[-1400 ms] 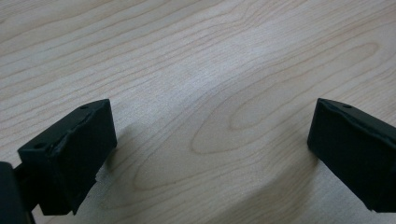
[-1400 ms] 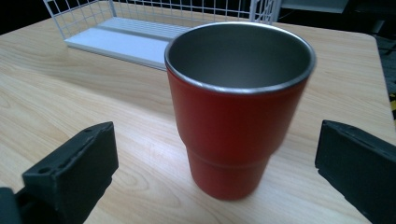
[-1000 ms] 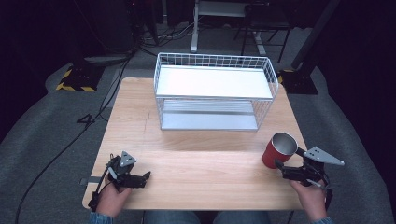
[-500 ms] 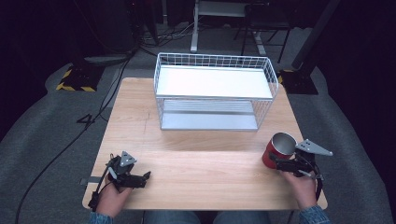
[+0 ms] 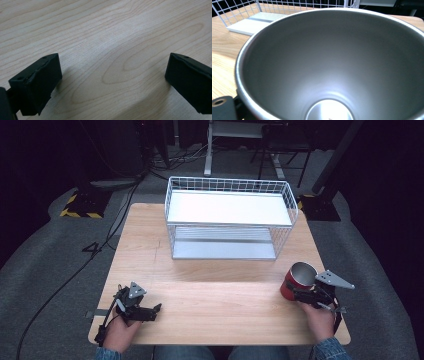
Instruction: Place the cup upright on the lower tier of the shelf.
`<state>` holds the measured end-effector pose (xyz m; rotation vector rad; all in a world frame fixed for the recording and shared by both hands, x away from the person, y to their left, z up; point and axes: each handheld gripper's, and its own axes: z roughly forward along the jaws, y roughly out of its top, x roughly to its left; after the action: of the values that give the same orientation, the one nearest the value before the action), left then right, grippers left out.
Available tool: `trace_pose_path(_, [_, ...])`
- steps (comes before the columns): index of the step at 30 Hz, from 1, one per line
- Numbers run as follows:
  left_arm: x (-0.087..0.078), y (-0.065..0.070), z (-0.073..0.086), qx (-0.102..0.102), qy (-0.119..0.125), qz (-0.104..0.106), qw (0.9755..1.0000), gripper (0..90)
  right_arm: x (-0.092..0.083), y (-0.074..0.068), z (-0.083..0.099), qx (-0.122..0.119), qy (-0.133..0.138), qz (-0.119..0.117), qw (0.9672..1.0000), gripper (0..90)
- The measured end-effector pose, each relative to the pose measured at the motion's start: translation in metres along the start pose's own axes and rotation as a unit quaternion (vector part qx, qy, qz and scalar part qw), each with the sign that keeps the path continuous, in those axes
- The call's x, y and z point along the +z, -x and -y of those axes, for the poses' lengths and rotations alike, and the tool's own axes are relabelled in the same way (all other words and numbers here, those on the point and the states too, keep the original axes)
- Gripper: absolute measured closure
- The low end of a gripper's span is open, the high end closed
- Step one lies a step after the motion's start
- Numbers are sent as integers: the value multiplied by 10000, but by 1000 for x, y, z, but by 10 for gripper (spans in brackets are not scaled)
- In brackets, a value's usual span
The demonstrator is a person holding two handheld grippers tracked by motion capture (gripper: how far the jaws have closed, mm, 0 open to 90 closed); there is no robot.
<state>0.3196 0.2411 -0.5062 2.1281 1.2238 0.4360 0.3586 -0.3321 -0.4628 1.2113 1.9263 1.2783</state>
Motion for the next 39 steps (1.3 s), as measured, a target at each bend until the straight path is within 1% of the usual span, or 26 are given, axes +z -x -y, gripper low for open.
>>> trace_pose_path(4, [0,0,0,-1,0,0,10000,13,0,-2,0,-2,-24,85,10000,71])
trace_pose_path(7, [0,0,0,-1,-2,1,10000,13,0,-2,0,-32,-28,73,10000,72])
trace_pose_path(17, [0,0,0,-3,1,1,10000,13,0,-2,-3,-24,-95,-7,10000,73])
trace_pose_path(22, [0,0,0,30,-2,-13,10000,13,0,-3,-6,-6,-160,-17,9999,74])
trace_pose_path(25, [0,0,0,28,-2,-13,10000,13,-1,-4,-10,19,-151,-46,9999,74])
trace_pose_path(33, [0,0,0,27,-2,-11,10000,13,-3,-11,-27,-97,-95,-144,9998,74])
trace_pose_path(39, [0,0,0,20,0,-2,10000,13,1,-17,-41,-134,-54,-248,9996,73])
